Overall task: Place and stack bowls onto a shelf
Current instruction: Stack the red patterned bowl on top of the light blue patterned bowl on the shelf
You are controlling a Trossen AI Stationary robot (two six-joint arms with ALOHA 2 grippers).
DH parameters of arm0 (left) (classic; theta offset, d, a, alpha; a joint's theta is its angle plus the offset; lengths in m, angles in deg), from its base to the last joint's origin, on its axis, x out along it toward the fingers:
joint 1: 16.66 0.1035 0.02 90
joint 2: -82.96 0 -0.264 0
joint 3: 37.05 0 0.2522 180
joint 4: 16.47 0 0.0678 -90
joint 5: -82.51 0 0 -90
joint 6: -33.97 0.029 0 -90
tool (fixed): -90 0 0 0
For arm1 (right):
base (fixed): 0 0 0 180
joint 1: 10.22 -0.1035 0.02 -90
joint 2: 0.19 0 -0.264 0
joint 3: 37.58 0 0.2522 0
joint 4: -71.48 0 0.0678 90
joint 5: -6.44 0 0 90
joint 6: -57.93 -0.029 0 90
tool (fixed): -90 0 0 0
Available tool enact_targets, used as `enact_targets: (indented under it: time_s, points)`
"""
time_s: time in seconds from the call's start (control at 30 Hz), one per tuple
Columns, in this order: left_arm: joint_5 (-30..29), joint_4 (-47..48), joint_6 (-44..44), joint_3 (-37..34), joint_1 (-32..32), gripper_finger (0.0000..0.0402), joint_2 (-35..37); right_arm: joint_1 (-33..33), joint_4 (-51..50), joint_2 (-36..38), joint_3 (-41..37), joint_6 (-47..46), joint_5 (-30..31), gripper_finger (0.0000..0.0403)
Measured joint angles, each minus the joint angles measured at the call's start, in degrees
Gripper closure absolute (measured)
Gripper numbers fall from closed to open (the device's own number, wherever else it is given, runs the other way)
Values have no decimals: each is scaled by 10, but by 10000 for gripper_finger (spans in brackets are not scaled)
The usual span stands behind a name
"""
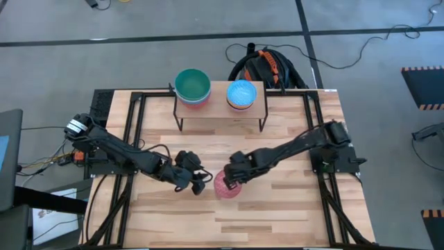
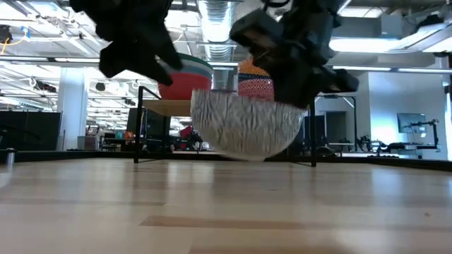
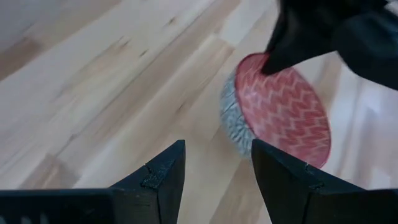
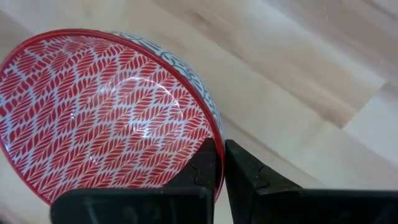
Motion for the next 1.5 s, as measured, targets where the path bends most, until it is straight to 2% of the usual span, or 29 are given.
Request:
enact_targets:
  time_s: [0.27,0.67,0.93,1.2,1.33,1.5]
  points:
    - [6,87,-79,0,12,232,0,19,-19,-53,55,41,-9,353]
    - [8,54,-80,0,32,233,0,24,-26,-60,63,59,-15,336]
    - [-28,34,-90,0,11,233,0,24,-27,-59,63,67,-25,335]
    - [-30,33,-114,0,-15,233,0,29,-27,-59,63,93,-51,335]
    - [-9,34,-116,0,-20,233,0,33,-27,-59,63,104,-53,335]
    - [-10,34,-117,0,-21,233,0,33,-27,-59,63,104,-53,335]
